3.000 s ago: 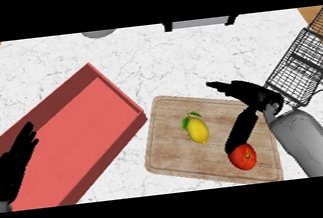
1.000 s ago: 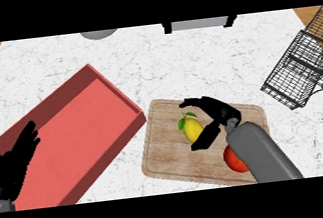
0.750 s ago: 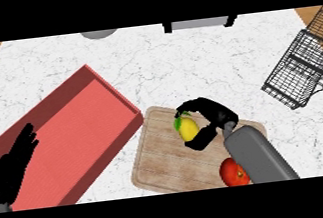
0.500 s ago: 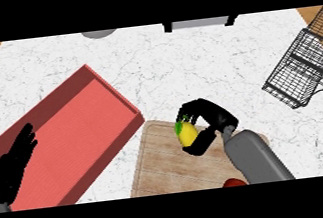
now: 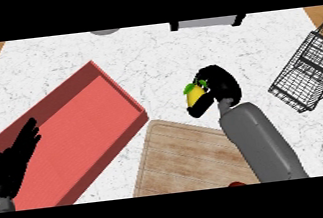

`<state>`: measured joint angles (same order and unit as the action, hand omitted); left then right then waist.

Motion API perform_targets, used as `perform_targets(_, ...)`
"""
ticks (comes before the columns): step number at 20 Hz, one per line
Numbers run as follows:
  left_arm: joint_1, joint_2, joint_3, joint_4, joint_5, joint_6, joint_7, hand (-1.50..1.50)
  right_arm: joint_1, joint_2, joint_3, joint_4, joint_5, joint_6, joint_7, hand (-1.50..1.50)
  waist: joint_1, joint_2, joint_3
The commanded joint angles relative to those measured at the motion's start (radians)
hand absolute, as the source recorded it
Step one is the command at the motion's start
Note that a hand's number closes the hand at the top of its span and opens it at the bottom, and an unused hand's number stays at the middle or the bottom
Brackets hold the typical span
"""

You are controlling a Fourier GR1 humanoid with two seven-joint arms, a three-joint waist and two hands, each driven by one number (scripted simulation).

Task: Pick the lemon from the cutting board and place it in the tiered basket

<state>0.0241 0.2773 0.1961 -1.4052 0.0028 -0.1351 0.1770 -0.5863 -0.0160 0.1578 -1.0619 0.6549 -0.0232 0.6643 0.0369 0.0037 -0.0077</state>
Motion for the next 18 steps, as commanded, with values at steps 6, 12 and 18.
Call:
perform_targets(6, -0.027, 0.004, -0.023, -0.003, -0.002, -0.024, 0.008, 0.00, -0.362, -0.017, 0.000, 0.167, 0.439, -0.262, 0.607, 1.50, 0.039, 0.003, -0.002)
perform_targets(12, -0.027, 0.004, -0.009, 0.008, -0.001, -0.014, 0.001, 0.00, -0.559, 0.000, 0.004, 0.277, 0.685, -0.235, 0.803, 1.50, 0.028, 0.002, 0.002)
perform_targets(18, -0.016, 0.003, -0.004, 0.036, -0.005, -0.017, -0.024, 0.00, -0.709, -0.006, -0.100, 0.338, 0.779, -0.249, 0.815, 1.50, 0.011, 0.006, 0.005)
